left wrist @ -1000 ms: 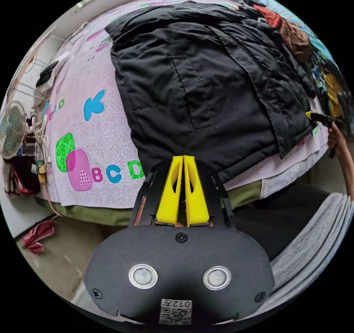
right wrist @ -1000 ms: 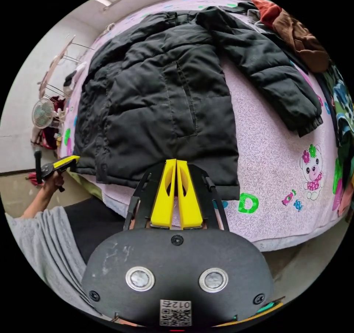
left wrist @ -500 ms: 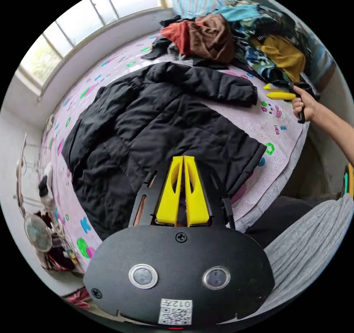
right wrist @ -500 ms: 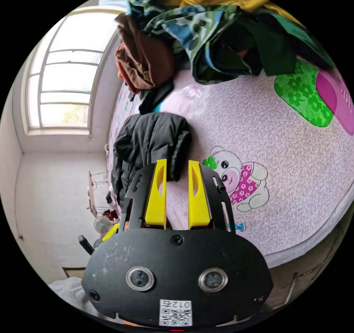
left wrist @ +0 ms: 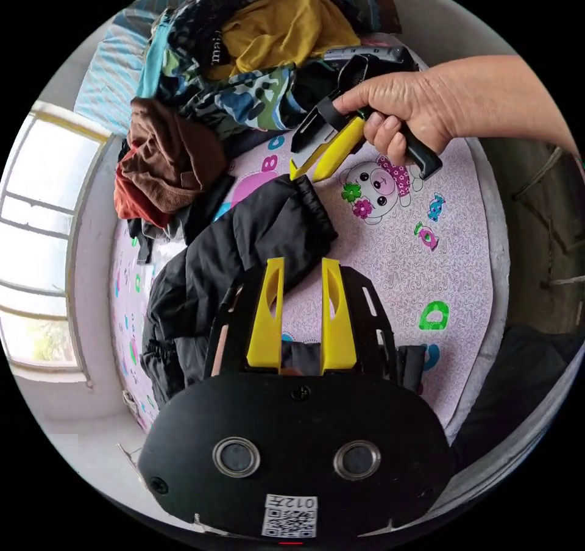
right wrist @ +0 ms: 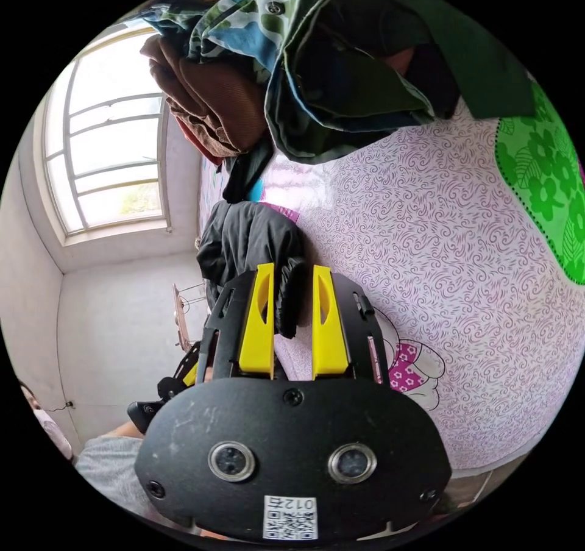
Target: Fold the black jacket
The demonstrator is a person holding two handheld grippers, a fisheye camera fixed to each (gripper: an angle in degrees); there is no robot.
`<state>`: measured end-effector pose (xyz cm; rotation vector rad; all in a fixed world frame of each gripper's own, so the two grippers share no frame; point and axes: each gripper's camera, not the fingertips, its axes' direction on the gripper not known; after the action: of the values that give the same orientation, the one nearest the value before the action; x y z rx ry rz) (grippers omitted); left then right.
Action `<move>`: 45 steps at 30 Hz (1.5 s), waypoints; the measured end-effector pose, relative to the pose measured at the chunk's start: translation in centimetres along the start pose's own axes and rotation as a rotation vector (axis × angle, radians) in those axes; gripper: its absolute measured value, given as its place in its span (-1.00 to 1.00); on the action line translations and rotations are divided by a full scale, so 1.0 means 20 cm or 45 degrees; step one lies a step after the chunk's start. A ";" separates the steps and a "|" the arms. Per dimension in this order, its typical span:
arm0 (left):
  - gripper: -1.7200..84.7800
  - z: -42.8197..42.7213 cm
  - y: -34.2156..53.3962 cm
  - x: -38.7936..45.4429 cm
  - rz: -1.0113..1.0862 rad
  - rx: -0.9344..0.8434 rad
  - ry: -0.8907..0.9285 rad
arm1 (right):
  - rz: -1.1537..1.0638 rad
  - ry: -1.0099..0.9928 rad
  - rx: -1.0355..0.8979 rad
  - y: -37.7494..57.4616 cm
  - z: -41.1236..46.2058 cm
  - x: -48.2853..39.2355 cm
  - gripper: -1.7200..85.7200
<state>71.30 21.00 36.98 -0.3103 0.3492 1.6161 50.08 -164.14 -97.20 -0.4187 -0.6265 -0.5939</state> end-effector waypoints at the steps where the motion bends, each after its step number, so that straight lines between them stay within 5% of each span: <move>1: -0.78 0.01 -0.01 0.02 0.028 -0.008 -0.007 | 0.006 -0.008 -0.008 -0.02 0.01 -0.01 -0.76; 8: -0.80 0.19 -0.08 0.18 0.193 -0.156 -0.061 | 0.038 -0.096 -0.025 -0.09 0.06 -0.01 -0.88; 13: -0.89 0.18 -0.03 0.11 0.056 -0.180 0.011 | -0.023 -0.207 -0.020 -0.08 -0.01 -0.12 -0.94; 28: -0.96 -0.57 0.60 -0.95 -0.804 0.462 0.447 | -0.608 -0.578 0.082 -0.07 -0.29 -1.38 -0.97; 35: -0.96 -0.83 1.28 -1.39 -1.048 0.723 0.468 | -0.883 -0.545 -0.019 0.19 0.11 -2.01 -0.98; 45: -0.95 -0.88 2.49 -1.64 -1.409 0.853 0.416 | -1.012 -0.503 -0.276 0.70 1.20 -2.15 -0.98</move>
<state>23.89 -19.24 36.11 -0.1832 0.7719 0.3122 20.66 -124.23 -110.11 -0.4908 -1.1256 -1.3635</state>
